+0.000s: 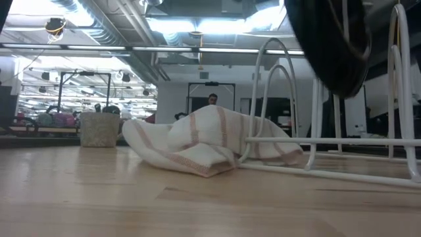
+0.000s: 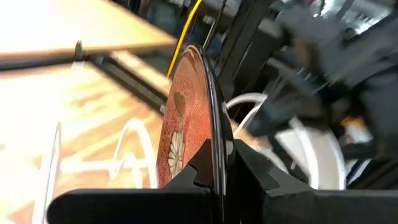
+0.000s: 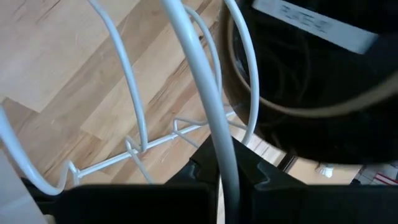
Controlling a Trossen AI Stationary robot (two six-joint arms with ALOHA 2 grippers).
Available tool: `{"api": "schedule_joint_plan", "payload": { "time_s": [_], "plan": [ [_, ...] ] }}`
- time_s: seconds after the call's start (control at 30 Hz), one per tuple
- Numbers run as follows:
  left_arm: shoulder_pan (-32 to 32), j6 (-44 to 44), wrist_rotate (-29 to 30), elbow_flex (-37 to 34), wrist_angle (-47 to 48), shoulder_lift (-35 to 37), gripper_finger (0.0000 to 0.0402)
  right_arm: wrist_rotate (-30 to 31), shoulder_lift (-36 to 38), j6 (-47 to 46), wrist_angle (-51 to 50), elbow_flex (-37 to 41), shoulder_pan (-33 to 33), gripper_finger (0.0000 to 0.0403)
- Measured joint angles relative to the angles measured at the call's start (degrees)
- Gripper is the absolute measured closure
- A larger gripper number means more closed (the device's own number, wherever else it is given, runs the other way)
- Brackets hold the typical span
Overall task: Sort dishes
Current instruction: Put the red plate into the dish rack
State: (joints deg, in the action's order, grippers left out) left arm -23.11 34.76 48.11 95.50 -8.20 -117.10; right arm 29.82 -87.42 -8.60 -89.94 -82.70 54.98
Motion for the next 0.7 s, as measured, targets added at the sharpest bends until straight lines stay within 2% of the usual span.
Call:
{"api": "schedule_joint_plan", "payload": {
  "time_s": [0.23,0.47,0.7],
  "plan": [
    [1.56,7.77,-0.49,-2.44,3.21,0.00,0.0382,0.22,0.00,-0.07,0.16,0.00,0.00,0.0387],
    [3.58,10.89,-5.98,-4.38,4.32,0.00,0.0380,0.66,0.00,-0.04,0.40,0.00,0.00,0.0386],
    [4.82,12.56,-9.30,-6.28,4.20,0.11,0.0347,0.81,0.00,-0.03,0.46,0.00,0.00,0.0386]
  ]
}}
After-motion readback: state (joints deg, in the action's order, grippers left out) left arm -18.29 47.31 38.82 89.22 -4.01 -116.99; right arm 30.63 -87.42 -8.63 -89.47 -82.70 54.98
